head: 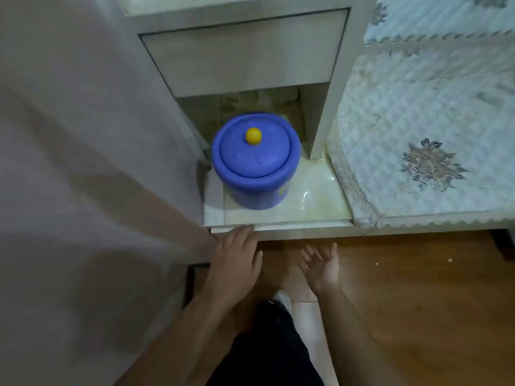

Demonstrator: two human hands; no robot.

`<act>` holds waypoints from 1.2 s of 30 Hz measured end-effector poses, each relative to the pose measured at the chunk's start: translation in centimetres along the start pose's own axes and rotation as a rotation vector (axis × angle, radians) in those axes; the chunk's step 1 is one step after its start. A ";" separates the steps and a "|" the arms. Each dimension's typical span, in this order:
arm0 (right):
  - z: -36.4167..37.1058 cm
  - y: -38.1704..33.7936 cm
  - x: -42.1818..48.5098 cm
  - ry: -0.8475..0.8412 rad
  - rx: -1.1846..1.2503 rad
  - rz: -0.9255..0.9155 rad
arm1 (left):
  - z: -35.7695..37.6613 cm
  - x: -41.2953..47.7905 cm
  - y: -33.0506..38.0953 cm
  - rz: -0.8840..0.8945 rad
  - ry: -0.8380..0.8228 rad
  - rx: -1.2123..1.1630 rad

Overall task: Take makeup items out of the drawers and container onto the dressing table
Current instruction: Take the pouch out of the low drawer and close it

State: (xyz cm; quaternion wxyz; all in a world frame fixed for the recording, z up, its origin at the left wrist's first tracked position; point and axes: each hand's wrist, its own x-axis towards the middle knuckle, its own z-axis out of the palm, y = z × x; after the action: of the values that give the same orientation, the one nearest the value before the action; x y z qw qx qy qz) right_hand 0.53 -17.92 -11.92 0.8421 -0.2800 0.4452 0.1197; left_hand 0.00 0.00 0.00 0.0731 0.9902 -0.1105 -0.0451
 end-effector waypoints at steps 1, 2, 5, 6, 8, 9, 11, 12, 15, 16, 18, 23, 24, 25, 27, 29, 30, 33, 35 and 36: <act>0.1 0.0 0.7 0.006 0.041 -0.003 | 0.4 0.5 0.0 0.007 0.004 0.003; 0.3 -0.1 1.5 0.008 0.080 -0.003 | 0.8 0.8 0.2 0.021 0.008 -0.027; 1.3 -0.1 3.0 -0.036 0.195 -0.019 | 2.6 1.4 -0.4 0.040 0.060 -0.096; 1.5 -0.1 3.5 -0.040 0.234 -0.025 | 3.0 1.4 -0.6 0.051 0.084 -0.122; 1.8 -0.2 4.2 -0.052 0.272 -0.026 | 3.3 1.2 -0.8 0.083 0.131 -0.148; 1.9 -0.1 4.3 -0.056 0.277 -0.027 | 3.4 1.1 -0.9 0.103 0.137 -0.157; 1.7 0.0 4.2 -0.056 0.279 -0.027 | 3.5 0.8 -0.9 0.123 0.133 -0.172; 1.4 0.2 3.9 -0.044 0.276 -0.023 | 3.6 0.5 -0.9 0.114 0.133 -0.180; 0.0 1.0 2.5 -0.032 0.263 -0.016 | 3.4 -0.5 -0.6 0.067 0.124 -0.162; -0.7 1.4 1.9 -0.030 0.269 -0.019 | 3.4 -0.9 -0.4 0.061 0.110 -0.155; -2.1 2.4 0.7 -0.017 0.282 -0.018 | 3.4 -1.7 -0.2 0.051 0.059 -0.143; -5.8 4.5 -2.1 0.015 0.287 -0.021 | 4.6 -4.7 -0.1 0.000 -0.149 -0.243; -6.5 4.8 -2.7 0.014 0.272 -0.017 | 4.9 -5.4 -0.1 -0.005 -0.165 -0.254; -7.2 4.9 -3.3 0.015 0.240 -0.013 | 5.1 -6.0 -0.1 -0.004 -0.170 -0.263; -7.7 4.7 -5.0 0.081 0.144 0.011 | 5.1 -6.9 0.0 -0.015 -0.186 -0.292; -7.8 3.9 -7.4 0.226 -0.060 -0.065 | 5.1 -7.3 0.1 -0.047 -0.208 -0.341; -7.8 3.2 -8.7 0.301 -0.189 -0.180 | 4.9 -7.4 0.1 -0.062 -0.211 -0.374; -7.1 0.4 -12.9 0.342 -0.624 -0.599 | 4.4 -7.4 0.2 -0.090 -0.218 -0.464; -6.7 -1.5 -14.4 0.269 -0.969 -0.769 | 4.1 -7.5 0.2 -0.108 -0.235 -0.494; -6.5 -2.2 -14.6 0.240 -1.152 -0.824 | 4.0 -7.7 0.2 -0.114 -0.242 -0.502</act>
State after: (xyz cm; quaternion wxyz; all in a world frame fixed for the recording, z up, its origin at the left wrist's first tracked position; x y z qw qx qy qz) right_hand -11.32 -22.76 -2.15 0.4824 -0.8365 0.2588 -0.0237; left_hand -7.98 1.00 -3.39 0.2995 0.9332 -0.0481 -0.1928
